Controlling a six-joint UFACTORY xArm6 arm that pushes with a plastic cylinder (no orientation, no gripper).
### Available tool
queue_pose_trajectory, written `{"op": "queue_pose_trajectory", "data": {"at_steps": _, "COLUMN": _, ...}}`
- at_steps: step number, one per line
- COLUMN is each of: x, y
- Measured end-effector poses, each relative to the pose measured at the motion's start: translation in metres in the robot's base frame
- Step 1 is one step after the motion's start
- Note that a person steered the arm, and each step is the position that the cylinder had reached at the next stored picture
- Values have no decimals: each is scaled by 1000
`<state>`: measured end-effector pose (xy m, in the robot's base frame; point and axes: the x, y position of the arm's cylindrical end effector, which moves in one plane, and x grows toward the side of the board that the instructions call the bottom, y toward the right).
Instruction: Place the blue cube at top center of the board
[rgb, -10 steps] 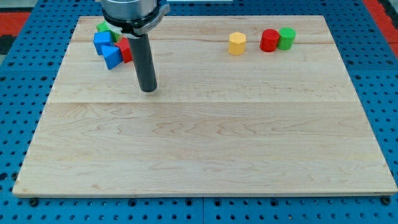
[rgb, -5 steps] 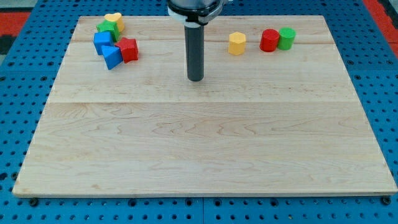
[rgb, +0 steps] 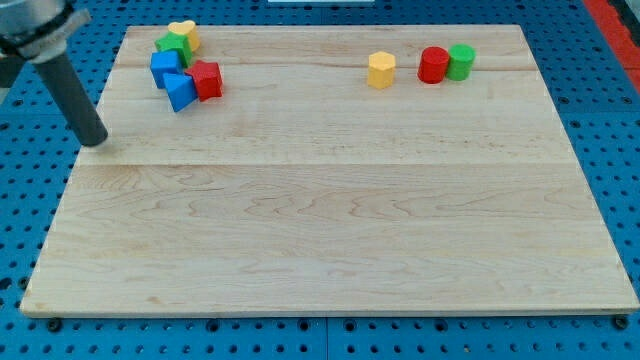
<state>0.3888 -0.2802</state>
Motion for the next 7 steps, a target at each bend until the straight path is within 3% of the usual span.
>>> {"op": "queue_pose_trajectory", "data": {"at_steps": 2, "x": -83, "y": 14}}
{"op": "queue_pose_trajectory", "data": {"at_steps": 3, "x": -107, "y": 48}}
{"op": "queue_pose_trajectory", "data": {"at_steps": 4, "x": -112, "y": 92}}
{"op": "queue_pose_trajectory", "data": {"at_steps": 5, "x": -81, "y": 99}}
{"op": "queue_pose_trajectory", "data": {"at_steps": 7, "x": -110, "y": 197}}
